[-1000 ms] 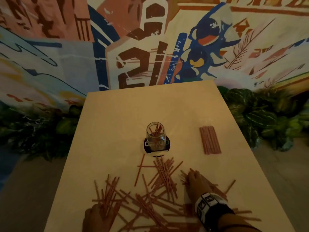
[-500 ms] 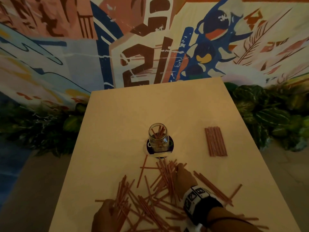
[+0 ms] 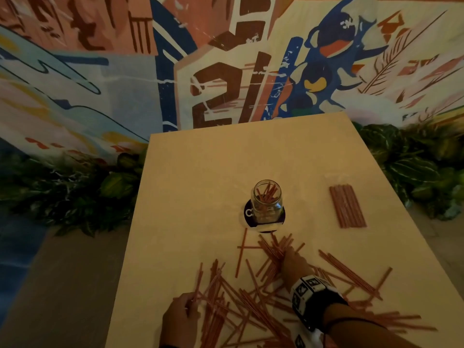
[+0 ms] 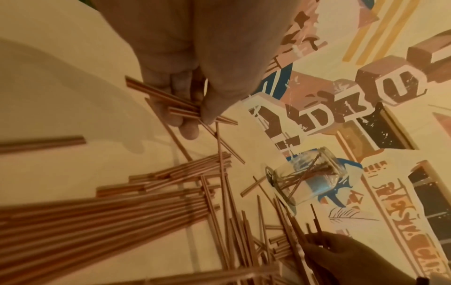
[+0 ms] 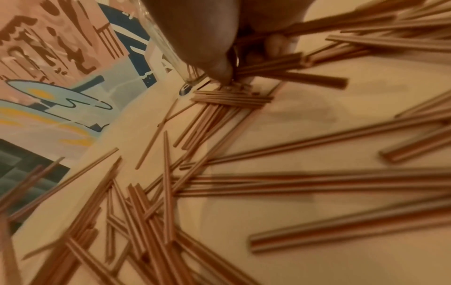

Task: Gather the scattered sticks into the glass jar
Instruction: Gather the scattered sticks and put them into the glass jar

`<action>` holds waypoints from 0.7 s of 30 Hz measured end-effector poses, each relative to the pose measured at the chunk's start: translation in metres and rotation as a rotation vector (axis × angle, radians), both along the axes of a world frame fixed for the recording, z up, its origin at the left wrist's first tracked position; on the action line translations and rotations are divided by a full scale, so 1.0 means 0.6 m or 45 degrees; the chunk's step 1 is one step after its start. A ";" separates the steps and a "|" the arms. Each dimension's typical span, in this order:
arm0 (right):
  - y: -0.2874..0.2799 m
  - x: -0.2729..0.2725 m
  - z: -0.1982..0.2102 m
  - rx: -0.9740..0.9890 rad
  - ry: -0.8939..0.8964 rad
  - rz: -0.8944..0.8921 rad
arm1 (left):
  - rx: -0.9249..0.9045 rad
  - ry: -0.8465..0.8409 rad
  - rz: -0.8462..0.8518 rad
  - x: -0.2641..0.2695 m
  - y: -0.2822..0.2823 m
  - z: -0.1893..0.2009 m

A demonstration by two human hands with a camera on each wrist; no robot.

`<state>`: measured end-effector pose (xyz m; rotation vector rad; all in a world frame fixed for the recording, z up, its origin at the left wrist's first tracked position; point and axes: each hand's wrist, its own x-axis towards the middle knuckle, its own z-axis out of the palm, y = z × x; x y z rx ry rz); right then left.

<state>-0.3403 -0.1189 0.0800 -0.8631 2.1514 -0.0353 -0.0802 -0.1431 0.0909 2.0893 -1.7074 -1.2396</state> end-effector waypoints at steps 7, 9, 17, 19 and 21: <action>0.014 -0.005 0.001 -0.047 -0.051 -0.190 | -0.006 0.034 0.086 0.050 -0.011 0.001; 0.015 -0.007 0.003 -0.070 -0.071 -0.304 | 0.058 -0.002 0.112 0.051 -0.004 -0.002; 0.000 0.013 0.009 -0.024 -0.129 -0.238 | 0.038 -0.151 0.102 0.019 0.028 -0.027; 0.003 0.015 0.003 -0.017 -0.079 -0.060 | 0.039 -0.157 0.076 0.011 0.035 -0.022; 0.003 0.016 0.003 -0.022 -0.081 0.074 | 0.119 -0.163 0.038 0.009 0.039 -0.013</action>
